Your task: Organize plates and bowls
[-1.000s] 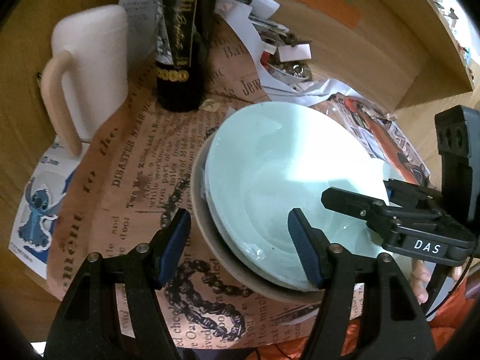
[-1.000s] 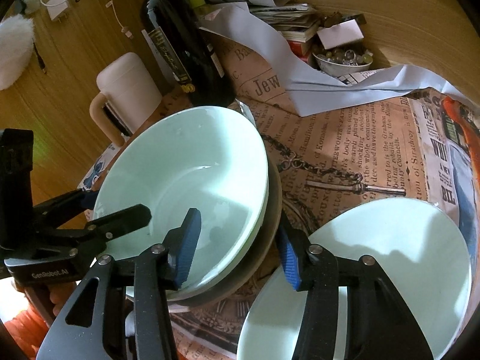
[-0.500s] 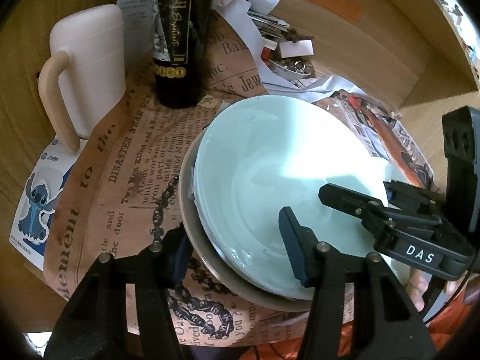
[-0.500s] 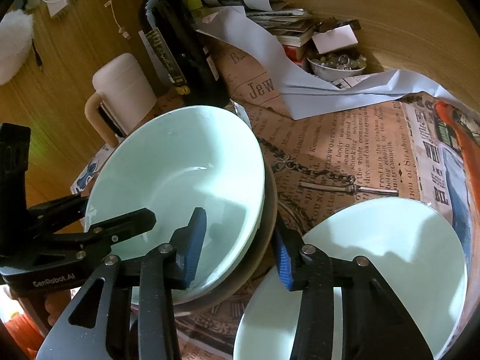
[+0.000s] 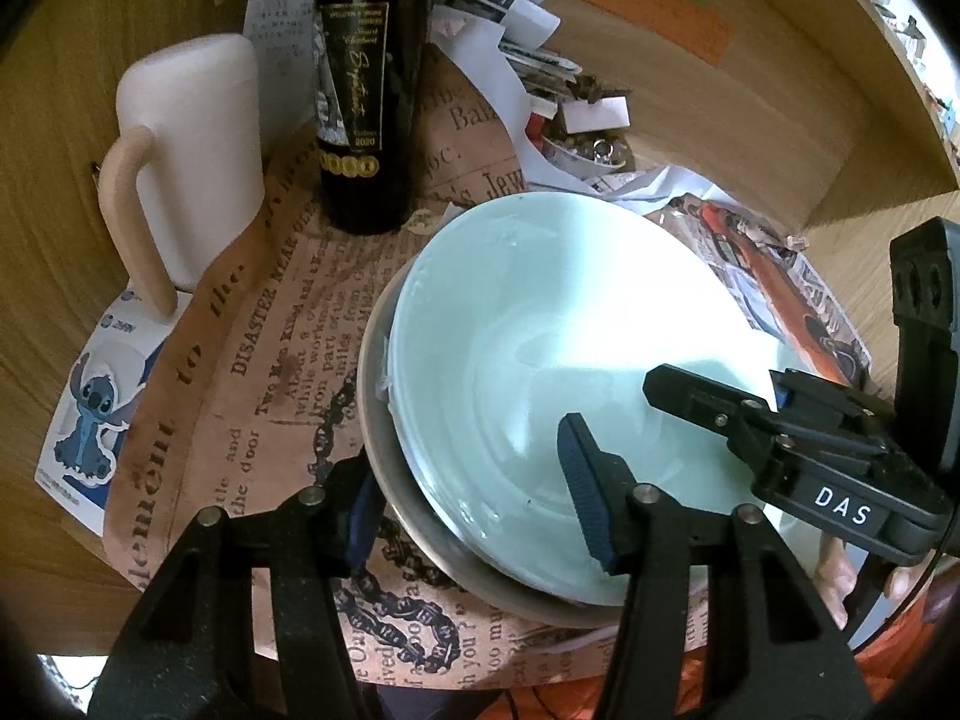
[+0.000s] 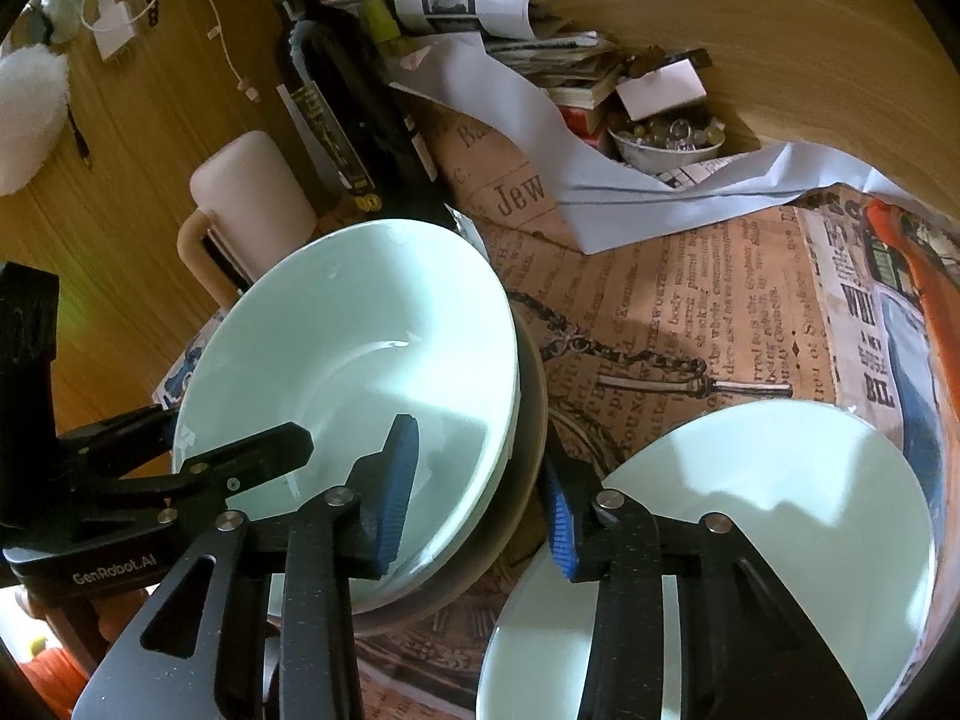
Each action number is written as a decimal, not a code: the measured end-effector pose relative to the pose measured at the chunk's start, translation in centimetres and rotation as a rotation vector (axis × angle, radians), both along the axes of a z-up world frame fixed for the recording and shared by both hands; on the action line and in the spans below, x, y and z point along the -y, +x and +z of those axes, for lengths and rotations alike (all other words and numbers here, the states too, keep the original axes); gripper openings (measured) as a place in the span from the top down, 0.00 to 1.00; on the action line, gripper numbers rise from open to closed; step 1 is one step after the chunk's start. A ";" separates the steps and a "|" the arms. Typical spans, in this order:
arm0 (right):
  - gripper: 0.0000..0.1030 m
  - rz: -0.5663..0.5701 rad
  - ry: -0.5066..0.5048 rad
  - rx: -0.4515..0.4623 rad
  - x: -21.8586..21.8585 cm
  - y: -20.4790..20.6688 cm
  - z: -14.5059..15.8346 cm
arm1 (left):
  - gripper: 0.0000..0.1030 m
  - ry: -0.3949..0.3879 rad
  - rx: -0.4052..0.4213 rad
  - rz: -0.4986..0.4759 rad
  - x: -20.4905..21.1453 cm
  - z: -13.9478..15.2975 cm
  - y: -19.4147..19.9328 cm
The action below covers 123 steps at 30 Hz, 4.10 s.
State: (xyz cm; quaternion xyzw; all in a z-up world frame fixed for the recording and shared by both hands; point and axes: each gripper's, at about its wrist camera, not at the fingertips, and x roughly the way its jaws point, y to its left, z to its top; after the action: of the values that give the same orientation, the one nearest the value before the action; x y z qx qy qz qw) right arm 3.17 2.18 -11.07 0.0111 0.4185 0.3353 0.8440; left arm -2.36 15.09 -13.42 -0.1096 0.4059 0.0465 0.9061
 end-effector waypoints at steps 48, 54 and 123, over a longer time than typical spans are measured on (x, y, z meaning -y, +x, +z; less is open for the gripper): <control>0.67 -0.189 0.092 0.169 11.9 -4.8 5.1 | 0.47 0.080 0.158 -0.204 10.8 5.7 -1.1; 0.67 -0.212 0.086 0.168 13.5 -5.4 4.8 | 0.47 0.078 0.152 -0.226 12.3 5.3 -1.2; 0.47 -0.286 0.159 0.320 18.9 -7.5 5.1 | 0.34 0.216 0.396 -0.117 15.0 8.2 -3.3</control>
State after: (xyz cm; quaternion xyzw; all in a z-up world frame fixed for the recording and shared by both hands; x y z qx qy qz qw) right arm -4.33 -16.72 -5.96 0.0833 0.2460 0.2415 0.9350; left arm -5.65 0.04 -5.26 0.0049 0.2187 0.0147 0.9757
